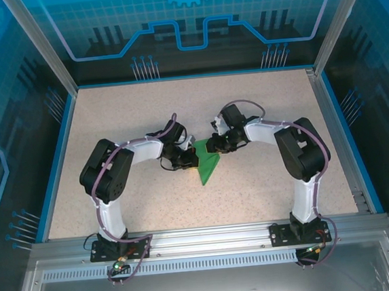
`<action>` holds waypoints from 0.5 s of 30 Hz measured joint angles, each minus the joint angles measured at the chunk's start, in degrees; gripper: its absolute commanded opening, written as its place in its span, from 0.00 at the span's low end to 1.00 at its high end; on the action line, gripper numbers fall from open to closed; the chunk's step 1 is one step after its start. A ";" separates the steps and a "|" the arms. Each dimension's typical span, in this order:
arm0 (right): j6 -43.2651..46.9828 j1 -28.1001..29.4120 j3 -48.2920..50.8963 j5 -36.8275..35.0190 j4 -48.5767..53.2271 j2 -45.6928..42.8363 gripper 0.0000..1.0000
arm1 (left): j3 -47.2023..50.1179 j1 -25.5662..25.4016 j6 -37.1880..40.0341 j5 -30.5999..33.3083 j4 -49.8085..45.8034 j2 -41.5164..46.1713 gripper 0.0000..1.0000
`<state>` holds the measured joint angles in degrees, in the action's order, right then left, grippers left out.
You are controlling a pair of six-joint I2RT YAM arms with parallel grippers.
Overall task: Fold a paper plane with a square sheet of paper (pick it up from the middle)
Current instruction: Third fold the triangle at the center of the table.
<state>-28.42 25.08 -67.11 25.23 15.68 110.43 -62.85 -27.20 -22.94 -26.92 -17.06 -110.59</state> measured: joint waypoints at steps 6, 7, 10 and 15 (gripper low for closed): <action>0.15 0.11 0.09 -0.44 0.39 -1.95 0.24 | -1.79 -0.26 1.31 -0.07 -1.33 -1.14 0.00; 0.26 0.17 0.24 -0.59 0.37 -2.10 0.24 | -2.05 -0.33 1.57 -0.07 -1.49 -1.25 0.00; 0.46 0.63 1.09 -0.81 0.61 -2.34 0.24 | -2.71 -0.44 2.19 -0.11 -2.05 -1.68 0.00; 0.94 1.40 2.16 -1.05 1.64 -2.40 0.22 | -3.41 -0.61 2.56 -0.09 -2.64 -2.03 0.00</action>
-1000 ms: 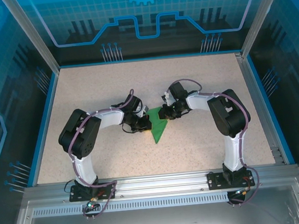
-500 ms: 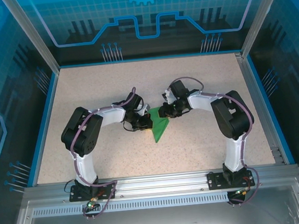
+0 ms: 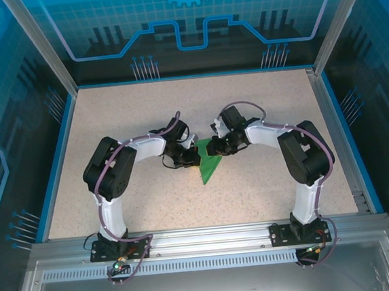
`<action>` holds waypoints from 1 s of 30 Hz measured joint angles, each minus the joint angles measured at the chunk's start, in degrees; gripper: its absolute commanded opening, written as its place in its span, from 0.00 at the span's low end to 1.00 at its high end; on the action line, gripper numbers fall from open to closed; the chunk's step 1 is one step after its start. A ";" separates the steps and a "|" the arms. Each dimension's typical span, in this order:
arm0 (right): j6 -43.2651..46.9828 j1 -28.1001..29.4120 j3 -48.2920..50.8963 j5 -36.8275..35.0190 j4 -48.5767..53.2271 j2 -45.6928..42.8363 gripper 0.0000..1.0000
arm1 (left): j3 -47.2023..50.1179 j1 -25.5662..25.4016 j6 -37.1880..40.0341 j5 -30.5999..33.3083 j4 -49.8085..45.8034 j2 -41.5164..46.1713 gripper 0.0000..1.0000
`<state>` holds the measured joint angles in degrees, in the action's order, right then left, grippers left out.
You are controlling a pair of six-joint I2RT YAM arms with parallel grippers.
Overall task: Fold a paper plane with a square sheet of paper (pick it up from the middle)
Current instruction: Third fold the triangle at the center of the table.
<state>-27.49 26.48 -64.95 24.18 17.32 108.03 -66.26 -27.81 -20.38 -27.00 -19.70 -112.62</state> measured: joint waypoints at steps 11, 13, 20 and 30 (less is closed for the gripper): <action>1.05 0.39 2.36 -2.80 1.18 -0.04 0.20 | -0.24 -0.11 0.02 -0.04 -0.09 -0.20 0.00; 1.27 0.55 2.49 -3.21 1.29 -0.04 0.20 | -0.48 -0.11 0.04 -0.04 -0.33 -0.35 0.00; 1.66 0.59 2.51 -4.26 1.46 -0.04 0.20 | -1.07 -0.24 0.57 -0.04 -0.92 -0.63 0.00; 1.66 0.66 3.43 -5.16 1.49 -0.42 0.20 | -1.86 -0.48 1.09 -0.04 -1.55 -1.18 0.00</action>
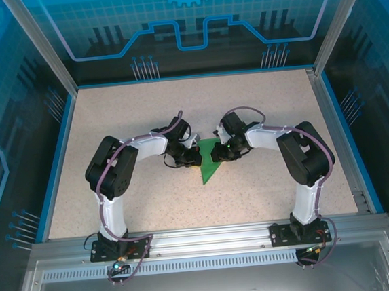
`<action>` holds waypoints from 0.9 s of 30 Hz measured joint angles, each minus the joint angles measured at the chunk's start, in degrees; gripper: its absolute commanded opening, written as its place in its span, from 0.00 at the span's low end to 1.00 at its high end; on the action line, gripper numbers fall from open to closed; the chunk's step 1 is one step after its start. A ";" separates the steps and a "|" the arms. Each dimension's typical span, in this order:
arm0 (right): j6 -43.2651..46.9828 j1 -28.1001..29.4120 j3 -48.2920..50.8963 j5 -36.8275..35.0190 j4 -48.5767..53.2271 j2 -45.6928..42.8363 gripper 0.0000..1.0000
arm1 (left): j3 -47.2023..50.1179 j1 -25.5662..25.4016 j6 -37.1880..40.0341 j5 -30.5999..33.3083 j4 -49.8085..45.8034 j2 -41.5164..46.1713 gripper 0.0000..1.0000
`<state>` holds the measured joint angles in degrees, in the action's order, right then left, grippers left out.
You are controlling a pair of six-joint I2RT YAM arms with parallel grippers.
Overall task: Fold a paper plane with a square sheet of paper (pick it up from the middle)
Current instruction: Third fold the triangle at the center of the table.
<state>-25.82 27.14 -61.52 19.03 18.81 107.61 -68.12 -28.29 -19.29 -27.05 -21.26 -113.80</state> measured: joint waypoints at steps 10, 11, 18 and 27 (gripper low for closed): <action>0.24 0.98 1.81 -2.34 -1.92 -1.20 0.19 | -0.11 -0.02 0.00 -0.02 -0.09 -0.07 0.00; 0.28 1.20 1.95 -2.84 -2.08 -1.33 0.19 | -0.17 -0.02 0.00 -0.02 -0.13 -0.11 0.00; 0.42 2.54 3.54 -6.05 -3.93 -2.51 0.19 | -0.96 -0.04 -0.02 0.00 -1.18 -0.44 0.00; 0.44 3.45 3.96 -8.35 -4.48 -2.89 0.18 | -1.53 -0.15 -0.04 0.24 -2.03 -0.61 0.00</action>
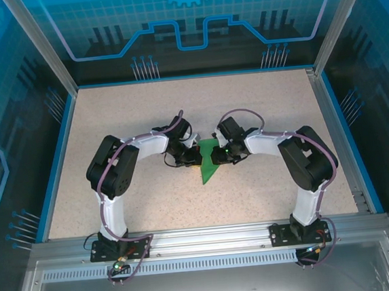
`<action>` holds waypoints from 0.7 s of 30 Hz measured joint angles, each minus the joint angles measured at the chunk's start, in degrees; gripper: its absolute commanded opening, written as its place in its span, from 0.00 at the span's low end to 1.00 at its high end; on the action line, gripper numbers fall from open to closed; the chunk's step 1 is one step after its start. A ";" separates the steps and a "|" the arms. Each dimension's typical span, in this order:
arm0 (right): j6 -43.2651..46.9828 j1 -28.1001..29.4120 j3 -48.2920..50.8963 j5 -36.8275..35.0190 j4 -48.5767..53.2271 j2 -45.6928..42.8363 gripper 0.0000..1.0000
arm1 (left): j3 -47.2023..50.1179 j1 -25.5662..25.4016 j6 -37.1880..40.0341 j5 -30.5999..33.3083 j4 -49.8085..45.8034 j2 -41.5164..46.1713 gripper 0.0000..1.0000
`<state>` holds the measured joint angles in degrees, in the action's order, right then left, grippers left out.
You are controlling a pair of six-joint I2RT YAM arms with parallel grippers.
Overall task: Fold a paper plane with a square sheet of paper (pick it up from the middle)
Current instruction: Third fold the triangle at the center of the table.
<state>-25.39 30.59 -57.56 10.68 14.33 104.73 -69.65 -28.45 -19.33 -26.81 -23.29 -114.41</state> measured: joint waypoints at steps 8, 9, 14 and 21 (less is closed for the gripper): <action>-0.02 0.37 0.13 -1.16 -0.04 -0.11 0.18 | -0.15 -0.35 -0.37 0.66 -0.22 0.09 0.21; 0.00 0.44 0.13 -1.31 -0.07 -0.11 0.18 | -0.28 -0.44 -0.48 0.68 -0.24 0.20 0.25; -0.02 0.55 0.15 -1.55 -0.09 -0.13 0.18 | -0.37 -1.07 -0.90 3.28 -1.90 2.10 0.40; -0.02 0.57 0.26 -1.66 -0.31 -0.15 0.17 | 0.24 -1.40 -2.45 7.61 -4.79 9.14 0.46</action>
<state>-25.41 31.16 -57.30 9.02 14.02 104.57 -69.41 -29.85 -21.78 -19.20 -28.08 -105.27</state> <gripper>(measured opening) 0.175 0.459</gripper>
